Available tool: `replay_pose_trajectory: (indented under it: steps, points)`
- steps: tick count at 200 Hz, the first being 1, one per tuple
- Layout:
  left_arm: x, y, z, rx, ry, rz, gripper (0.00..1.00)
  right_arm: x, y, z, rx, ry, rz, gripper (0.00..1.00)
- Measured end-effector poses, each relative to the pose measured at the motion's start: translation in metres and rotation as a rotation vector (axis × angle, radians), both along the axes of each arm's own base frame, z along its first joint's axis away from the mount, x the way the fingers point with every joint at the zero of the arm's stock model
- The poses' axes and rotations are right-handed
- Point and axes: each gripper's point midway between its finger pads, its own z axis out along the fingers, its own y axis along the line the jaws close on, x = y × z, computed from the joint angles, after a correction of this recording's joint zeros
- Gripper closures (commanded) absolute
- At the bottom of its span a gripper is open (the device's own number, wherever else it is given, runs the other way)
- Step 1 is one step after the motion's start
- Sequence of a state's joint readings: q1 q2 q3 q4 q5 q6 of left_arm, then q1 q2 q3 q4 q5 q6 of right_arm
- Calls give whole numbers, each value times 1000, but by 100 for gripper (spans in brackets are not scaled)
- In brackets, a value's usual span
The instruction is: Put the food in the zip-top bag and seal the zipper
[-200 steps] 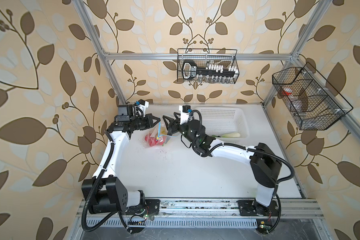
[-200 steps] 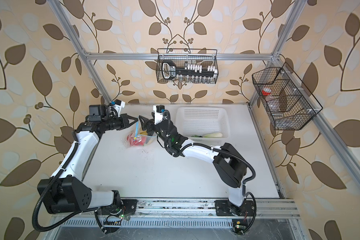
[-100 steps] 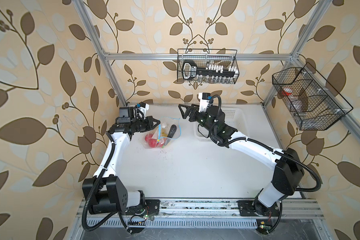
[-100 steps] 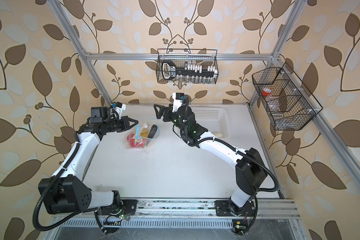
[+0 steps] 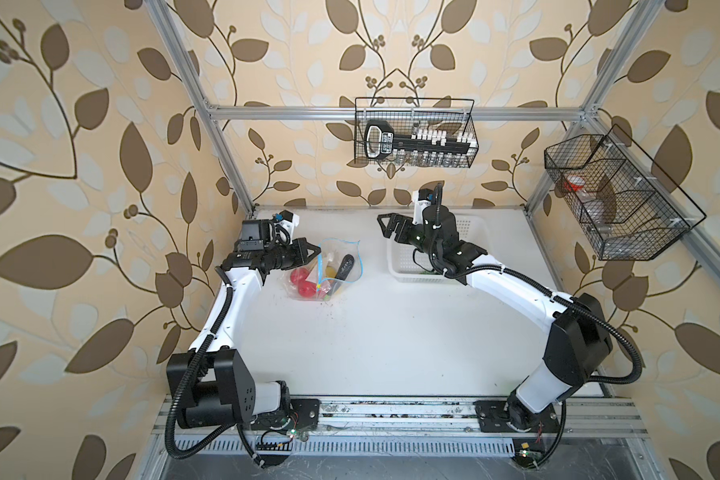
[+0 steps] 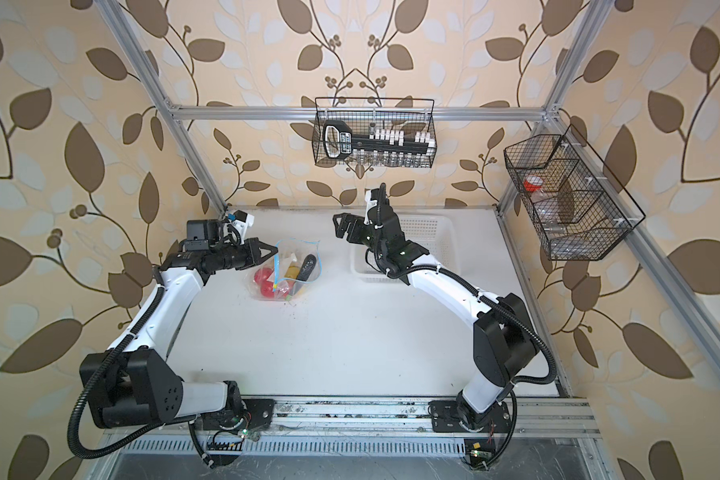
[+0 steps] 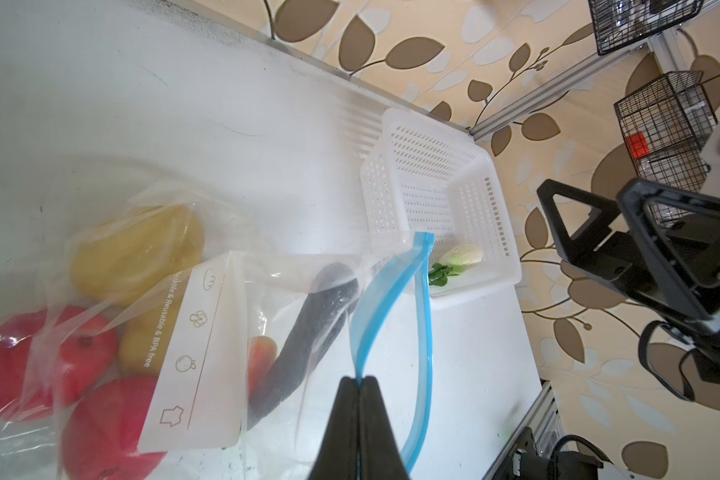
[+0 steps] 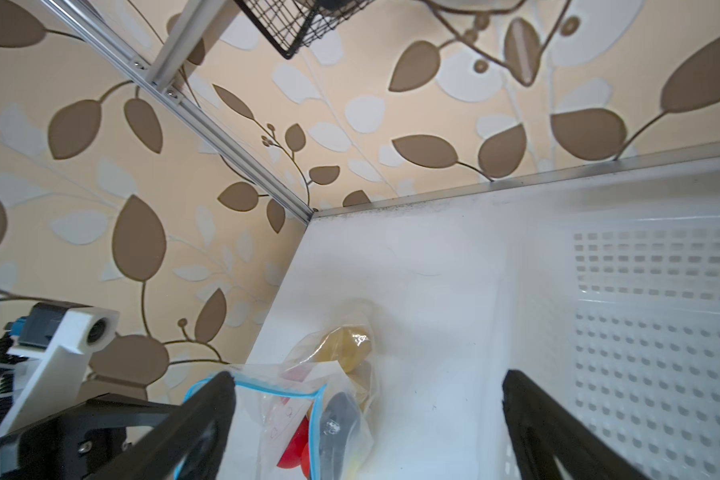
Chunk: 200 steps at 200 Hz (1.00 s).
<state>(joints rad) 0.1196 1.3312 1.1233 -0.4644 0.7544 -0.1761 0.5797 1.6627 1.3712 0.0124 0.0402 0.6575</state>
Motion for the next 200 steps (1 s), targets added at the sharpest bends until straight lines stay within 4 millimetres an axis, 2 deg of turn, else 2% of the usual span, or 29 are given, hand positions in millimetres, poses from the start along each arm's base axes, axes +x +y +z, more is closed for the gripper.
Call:
replay_pose_trajectory:
  steps: [69,93,106,133,152,165,184,200]
  points:
    - [2,2,-6,21,-6,-14,100,6,-46,-31,-222,74,7,0]
    - [4,3,-12,18,12,-15,100,7,-60,-33,-308,88,53,0]
    - [4,2,-12,18,14,-16,100,10,-62,-28,-365,79,86,0]
    - [4,2,-12,17,14,-19,100,21,-51,-26,-494,72,201,0]
    - [4,2,-12,17,13,-18,100,29,-43,-41,-584,114,276,0]
    - [4,4,-12,18,14,-15,100,31,-40,-60,-638,150,323,0]
    - [4,5,-12,18,14,-11,100,23,-44,-91,-705,228,385,1]
    - [4,5,-12,18,14,-11,100,16,-49,-107,-743,276,416,1]
